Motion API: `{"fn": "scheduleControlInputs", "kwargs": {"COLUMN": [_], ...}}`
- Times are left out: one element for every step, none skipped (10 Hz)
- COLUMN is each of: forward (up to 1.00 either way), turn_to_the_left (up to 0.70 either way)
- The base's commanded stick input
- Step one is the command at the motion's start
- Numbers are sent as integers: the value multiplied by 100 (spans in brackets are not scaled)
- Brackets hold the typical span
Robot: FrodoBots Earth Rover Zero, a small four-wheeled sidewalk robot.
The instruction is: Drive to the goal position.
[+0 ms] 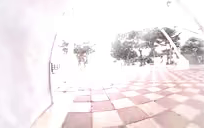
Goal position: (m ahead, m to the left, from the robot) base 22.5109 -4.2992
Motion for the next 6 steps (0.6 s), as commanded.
{"fn": "scheduleControlInputs", "kwargs": {"forward": [70,70,70,70,85,93], "turn_to_the_left": [0,0,0,0,0,0]}}
